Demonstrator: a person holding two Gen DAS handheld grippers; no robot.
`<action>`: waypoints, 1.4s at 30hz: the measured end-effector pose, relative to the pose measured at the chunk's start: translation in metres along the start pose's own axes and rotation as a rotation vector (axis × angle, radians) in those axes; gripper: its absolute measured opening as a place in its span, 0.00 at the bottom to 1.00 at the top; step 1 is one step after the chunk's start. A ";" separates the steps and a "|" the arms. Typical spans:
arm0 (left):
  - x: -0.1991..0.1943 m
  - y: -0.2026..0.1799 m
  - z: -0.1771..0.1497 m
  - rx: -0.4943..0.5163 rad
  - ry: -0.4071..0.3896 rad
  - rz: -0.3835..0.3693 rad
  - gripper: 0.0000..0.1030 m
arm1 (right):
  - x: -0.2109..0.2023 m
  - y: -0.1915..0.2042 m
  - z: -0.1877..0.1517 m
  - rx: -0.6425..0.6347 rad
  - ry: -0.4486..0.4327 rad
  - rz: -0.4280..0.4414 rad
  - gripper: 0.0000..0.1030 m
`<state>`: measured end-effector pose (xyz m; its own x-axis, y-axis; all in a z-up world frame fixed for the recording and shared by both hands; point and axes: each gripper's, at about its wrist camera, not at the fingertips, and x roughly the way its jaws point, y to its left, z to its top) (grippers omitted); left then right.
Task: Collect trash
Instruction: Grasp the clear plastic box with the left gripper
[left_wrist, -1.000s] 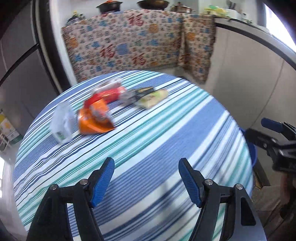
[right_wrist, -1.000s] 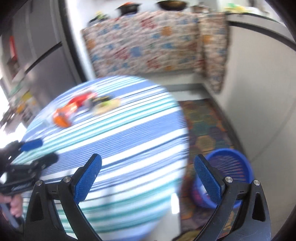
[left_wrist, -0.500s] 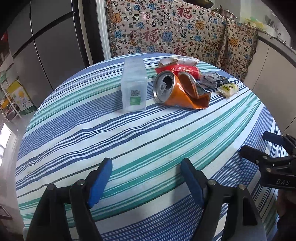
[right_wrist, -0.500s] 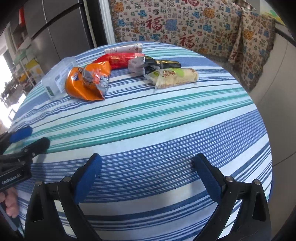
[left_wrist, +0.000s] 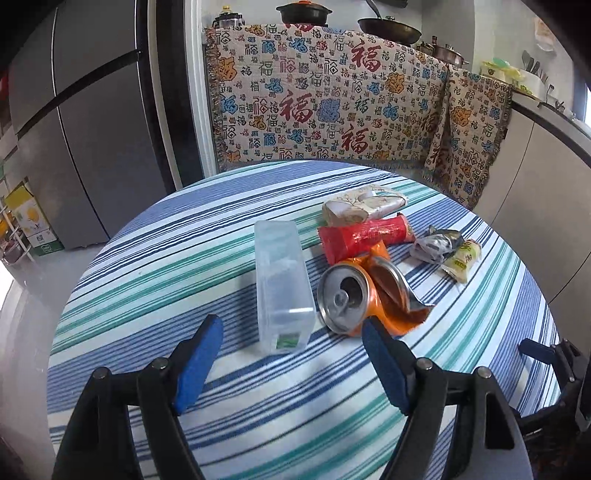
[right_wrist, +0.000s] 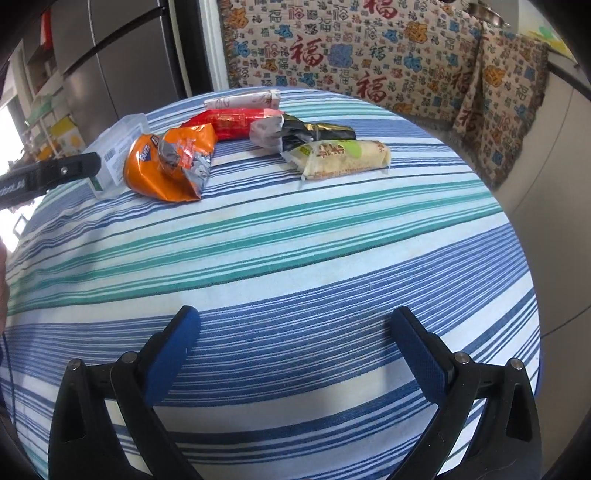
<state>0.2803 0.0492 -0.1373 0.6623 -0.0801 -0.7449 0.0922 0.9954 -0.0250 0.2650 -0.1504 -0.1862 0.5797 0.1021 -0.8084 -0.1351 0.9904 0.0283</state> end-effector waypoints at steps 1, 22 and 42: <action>0.007 0.003 0.003 -0.010 0.015 -0.018 0.77 | 0.000 0.000 0.000 0.000 0.000 0.000 1.00; -0.009 0.103 -0.021 -0.275 0.008 -0.168 0.76 | 0.000 0.001 0.001 0.000 0.005 -0.007 1.00; 0.011 0.054 -0.046 -0.010 0.061 0.041 0.62 | 0.024 -0.050 0.042 -0.006 0.027 0.027 1.00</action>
<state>0.2584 0.1044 -0.1772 0.6185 -0.0362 -0.7850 0.0582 0.9983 -0.0002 0.3194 -0.1936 -0.1818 0.5542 0.1264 -0.8227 -0.1555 0.9867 0.0469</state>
